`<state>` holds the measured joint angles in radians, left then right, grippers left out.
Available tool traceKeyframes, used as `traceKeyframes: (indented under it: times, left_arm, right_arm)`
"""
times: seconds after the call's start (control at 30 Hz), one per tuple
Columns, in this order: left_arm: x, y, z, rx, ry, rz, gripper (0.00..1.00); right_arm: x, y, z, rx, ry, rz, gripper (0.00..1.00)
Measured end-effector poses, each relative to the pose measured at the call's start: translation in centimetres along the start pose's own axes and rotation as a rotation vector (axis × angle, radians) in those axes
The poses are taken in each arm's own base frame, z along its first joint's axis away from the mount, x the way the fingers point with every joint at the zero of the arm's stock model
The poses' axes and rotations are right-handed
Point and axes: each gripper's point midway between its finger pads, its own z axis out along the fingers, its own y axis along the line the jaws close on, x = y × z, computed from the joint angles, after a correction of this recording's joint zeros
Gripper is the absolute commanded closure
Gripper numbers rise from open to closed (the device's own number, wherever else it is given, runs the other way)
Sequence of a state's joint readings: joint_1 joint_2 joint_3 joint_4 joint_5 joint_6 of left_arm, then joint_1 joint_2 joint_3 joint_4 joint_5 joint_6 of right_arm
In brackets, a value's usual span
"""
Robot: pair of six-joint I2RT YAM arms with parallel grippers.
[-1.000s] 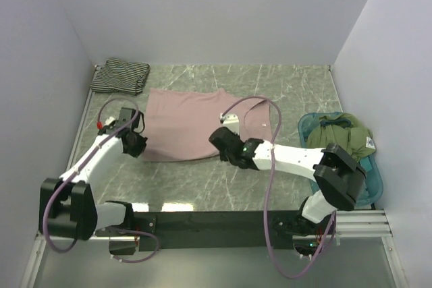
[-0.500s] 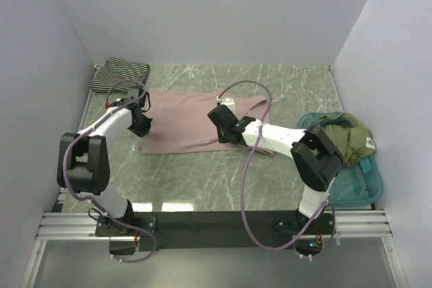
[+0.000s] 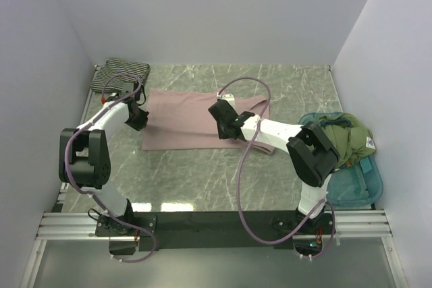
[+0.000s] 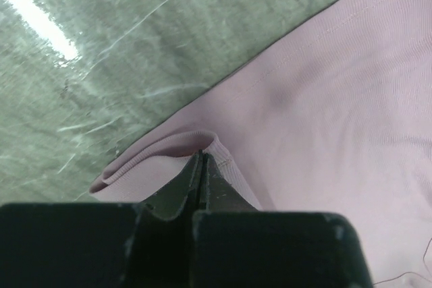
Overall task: Fold and stack the tank tops
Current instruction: Fold the tank top
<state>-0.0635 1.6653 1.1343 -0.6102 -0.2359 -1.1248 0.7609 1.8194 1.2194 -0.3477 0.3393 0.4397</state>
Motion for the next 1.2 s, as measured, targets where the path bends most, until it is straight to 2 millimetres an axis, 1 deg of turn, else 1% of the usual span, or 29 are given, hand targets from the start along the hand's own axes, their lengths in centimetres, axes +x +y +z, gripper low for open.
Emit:
traceKeyframes:
  times: [0.1,0.2,0.3,0.43,0.6,0.8,0.83,0.87,0.9,0.93,1.0,1.03,1.07,1.1,1.2]
  left_arm:
    - [-0.1,-0.2,0.5,-0.006,0.004,0.002,0.99]
    - [-0.2,-0.2,1.2,-0.021,0.01,0.001,0.99]
    - [-0.3,-0.3,1.7,-0.03,0.014,-0.001,0.99]
    - [-0.4,-0.3,1.9,-0.034,0.018,-0.005,0.99]
    - [-0.7,-0.8,2.3,-0.028,0.019,-0.009,0.99]
    - [-0.4,-1.0,2.9,-0.024,0.033,0.0,0.99]
    - [-0.4,-1.1,3.0,-0.021,0.034,0.003,0.96]
    - [-0.4,-1.1,3.0,-0.017,0.034,0.006,0.92]
    - [-0.5,-1.3,3.0,-0.009,0.033,0.011,0.87]
    - [-0.5,-1.5,3.0,-0.002,0.032,0.012,0.74]
    - [-0.7,-1.9,3.0,0.019,0.026,0.023,0.58]
    - [-0.8,-2.3,2.9,0.038,0.024,0.026,0.47]
    - [-1.0,-2.7,2.8,0.061,0.019,0.028,0.42]
    - [-1.2,-3.0,2.6,0.075,0.014,0.032,0.35]
    - [-2.1,-3.7,1.1,0.123,-0.016,0.041,0.31]
  right_arm:
    - [-0.4,0.2,0.6,-0.001,0.007,-0.004,1.0]
    - [-0.6,0.0,0.9,0.0,0.011,-0.005,1.0]
    - [-1.3,0.0,1.2,-0.001,0.007,-0.001,1.0]
    - [-1.7,-0.1,1.5,0.003,0.004,0.001,1.0]
    - [-1.8,-0.4,2.0,0.01,0.012,0.0,1.0]
    - [-1.4,-0.6,2.6,0.014,0.026,0.001,1.0]
    - [-1.4,-0.6,2.6,0.014,0.026,0.002,0.97]
    - [-1.5,-0.6,2.6,0.014,0.025,0.003,0.89]
    - [-1.5,-0.6,2.6,0.014,0.024,0.004,0.85]
    - [-1.5,-0.6,2.6,0.014,0.024,0.007,0.77]
    - [-1.5,-0.6,2.6,0.014,0.022,0.005,0.71]
    - [-1.6,-0.6,2.6,0.015,0.021,0.006,0.69]
    - [-1.6,-0.6,2.6,0.016,0.02,0.006,0.64]
    - [-1.6,-0.7,2.6,0.018,0.019,0.008,0.63]
    - [-1.9,-1.1,2.5,0.032,0.01,0.01,0.62]
